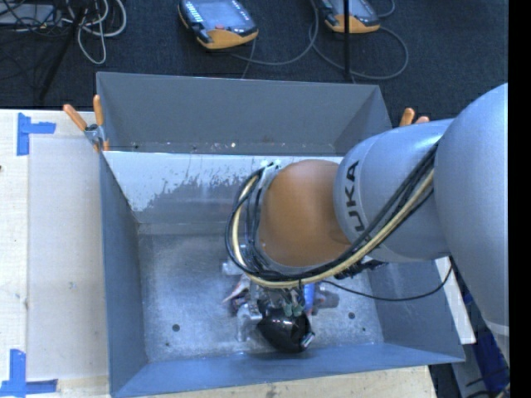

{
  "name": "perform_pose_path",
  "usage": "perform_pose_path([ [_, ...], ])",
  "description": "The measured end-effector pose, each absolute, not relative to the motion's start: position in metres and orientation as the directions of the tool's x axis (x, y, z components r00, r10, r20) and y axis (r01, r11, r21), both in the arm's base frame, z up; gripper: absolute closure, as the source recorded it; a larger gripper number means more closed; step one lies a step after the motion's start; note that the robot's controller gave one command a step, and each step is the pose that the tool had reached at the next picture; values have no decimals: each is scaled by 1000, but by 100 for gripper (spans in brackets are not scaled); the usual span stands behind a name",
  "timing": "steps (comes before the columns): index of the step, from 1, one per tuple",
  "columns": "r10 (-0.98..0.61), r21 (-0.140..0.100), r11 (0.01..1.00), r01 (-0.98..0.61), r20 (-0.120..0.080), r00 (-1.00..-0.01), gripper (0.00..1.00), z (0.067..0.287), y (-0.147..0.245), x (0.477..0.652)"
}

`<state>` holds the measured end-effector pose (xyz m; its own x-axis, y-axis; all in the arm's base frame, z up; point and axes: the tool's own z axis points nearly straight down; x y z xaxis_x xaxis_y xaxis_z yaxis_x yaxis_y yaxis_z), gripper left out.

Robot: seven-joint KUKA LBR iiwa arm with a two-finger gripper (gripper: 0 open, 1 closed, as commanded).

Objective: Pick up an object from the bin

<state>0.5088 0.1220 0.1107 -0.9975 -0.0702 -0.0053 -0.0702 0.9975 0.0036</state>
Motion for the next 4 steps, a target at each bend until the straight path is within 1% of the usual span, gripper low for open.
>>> perform_pose_path([
  [1, -72, 3, 997, -72, 3, -997, 0, 86, 92, 505],
  [2, -264, 8, 965, -264, -10, -965, 100, 74, 72, 529],
  [3, -262, 8, 965, -262, -10, -965, 100, 74, 72, 529],
  [4, -265, 0, 964, -265, -4, -964, 100, 227, 65, 530],
])
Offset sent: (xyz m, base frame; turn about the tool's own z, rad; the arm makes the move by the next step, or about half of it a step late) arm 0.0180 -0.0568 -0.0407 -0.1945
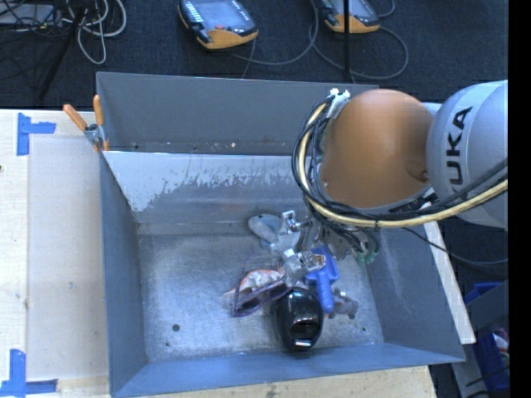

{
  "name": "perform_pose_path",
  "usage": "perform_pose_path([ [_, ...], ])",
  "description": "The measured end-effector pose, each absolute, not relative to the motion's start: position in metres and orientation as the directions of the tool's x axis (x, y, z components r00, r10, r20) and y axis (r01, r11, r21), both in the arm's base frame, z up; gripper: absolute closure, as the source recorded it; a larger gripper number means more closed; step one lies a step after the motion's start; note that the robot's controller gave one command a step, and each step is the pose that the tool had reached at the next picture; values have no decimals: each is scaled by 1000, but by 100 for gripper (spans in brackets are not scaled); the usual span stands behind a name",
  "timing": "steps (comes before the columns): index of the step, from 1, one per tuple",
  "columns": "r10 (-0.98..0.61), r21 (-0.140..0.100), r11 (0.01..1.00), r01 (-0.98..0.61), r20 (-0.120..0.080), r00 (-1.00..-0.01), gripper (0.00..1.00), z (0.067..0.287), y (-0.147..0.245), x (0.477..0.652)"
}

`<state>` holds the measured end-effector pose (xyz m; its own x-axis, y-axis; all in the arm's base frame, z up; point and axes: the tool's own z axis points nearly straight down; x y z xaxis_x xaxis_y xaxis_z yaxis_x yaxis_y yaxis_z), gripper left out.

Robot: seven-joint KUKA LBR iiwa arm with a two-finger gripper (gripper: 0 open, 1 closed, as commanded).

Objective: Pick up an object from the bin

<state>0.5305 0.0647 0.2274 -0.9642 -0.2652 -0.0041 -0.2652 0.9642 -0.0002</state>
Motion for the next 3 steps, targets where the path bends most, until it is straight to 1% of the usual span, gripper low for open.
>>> perform_pose_path([
  [1, -264, 1, 965, -264, 0, -965, 100, 226, 64, 530],
  [2, -265, 2, 964, -265, 9, -964, 0, 131, 65, 534],
  [3, -263, 1, 965, -263, 2, -965, 0, 135, 65, 536],
])
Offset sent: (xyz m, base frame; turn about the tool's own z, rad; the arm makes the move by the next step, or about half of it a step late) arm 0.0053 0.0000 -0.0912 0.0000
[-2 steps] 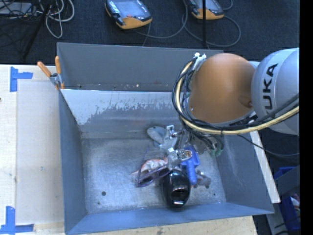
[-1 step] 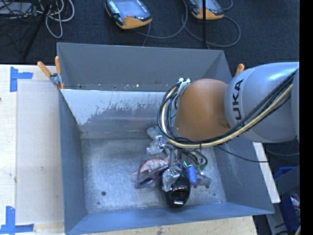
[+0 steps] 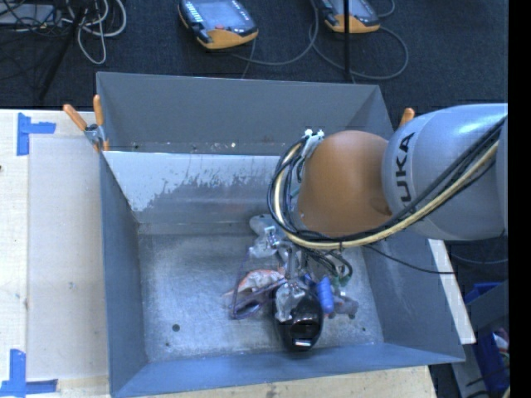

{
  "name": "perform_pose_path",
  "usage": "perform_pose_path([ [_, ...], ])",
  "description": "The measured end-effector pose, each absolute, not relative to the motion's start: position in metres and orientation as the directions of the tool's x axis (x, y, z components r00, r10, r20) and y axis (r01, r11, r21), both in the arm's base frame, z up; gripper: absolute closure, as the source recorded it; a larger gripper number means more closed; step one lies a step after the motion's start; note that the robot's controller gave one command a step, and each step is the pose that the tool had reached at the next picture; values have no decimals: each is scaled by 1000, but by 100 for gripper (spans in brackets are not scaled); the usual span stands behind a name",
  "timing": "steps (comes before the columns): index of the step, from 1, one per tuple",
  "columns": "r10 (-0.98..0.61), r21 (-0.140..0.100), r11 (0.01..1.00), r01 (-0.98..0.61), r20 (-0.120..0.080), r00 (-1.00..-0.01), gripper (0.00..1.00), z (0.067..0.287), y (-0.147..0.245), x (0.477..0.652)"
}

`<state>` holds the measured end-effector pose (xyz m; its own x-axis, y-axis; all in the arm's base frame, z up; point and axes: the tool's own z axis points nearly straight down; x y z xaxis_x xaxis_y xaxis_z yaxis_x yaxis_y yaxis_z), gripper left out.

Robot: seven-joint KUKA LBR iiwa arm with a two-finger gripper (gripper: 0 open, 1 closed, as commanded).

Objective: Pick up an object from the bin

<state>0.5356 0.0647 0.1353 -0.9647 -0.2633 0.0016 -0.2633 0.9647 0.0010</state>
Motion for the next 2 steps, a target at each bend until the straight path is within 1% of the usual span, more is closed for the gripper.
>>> perform_pose_path([
  [1, -545, 5, 838, -546, -33, -838, 100, 80, 66, 531],
  [2, -544, 5, 839, -545, -33, -838, 100, 80, 66, 531],
])
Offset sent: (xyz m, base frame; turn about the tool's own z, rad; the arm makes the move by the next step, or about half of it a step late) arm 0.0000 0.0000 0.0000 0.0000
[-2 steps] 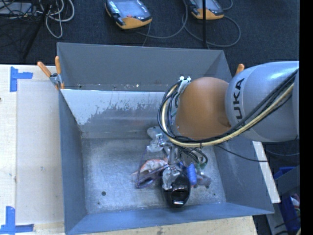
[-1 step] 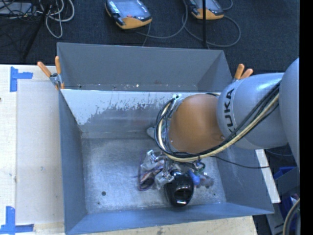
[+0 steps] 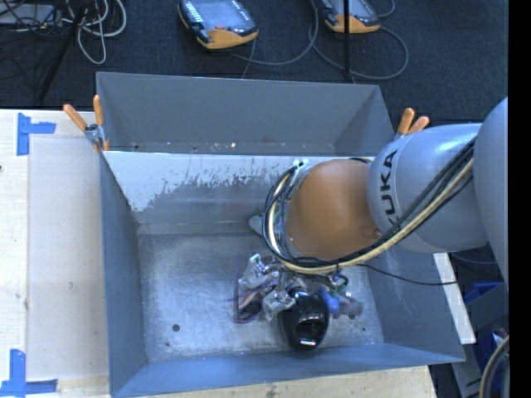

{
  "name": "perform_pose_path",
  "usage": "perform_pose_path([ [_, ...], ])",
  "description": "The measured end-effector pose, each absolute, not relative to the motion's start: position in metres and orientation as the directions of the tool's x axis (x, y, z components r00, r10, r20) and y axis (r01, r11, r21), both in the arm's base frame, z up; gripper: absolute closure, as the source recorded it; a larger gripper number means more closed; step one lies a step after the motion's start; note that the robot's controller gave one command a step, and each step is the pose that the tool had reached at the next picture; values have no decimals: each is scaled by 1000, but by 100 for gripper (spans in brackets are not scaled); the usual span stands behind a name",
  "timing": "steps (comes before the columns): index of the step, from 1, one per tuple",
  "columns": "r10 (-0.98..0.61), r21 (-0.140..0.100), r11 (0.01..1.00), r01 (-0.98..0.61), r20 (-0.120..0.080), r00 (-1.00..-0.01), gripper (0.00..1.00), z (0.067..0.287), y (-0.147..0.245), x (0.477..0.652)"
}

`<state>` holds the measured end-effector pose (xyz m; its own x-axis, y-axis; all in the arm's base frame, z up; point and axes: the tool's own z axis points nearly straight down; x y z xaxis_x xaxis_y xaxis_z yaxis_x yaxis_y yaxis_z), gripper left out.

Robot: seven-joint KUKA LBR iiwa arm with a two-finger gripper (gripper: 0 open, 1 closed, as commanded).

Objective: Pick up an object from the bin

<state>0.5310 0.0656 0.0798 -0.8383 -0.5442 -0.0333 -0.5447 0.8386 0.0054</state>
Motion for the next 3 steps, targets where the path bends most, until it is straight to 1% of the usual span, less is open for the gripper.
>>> perform_pose_path([
  [1, -545, -3, 838, -545, -8, -838, 100, 266, 57, 532],
  [2, -544, 1, 839, -544, -1, -839, 100, 262, 57, 531],
  [3, -513, 12, 858, -513, -13, -858, 100, 95, 69, 575],
])
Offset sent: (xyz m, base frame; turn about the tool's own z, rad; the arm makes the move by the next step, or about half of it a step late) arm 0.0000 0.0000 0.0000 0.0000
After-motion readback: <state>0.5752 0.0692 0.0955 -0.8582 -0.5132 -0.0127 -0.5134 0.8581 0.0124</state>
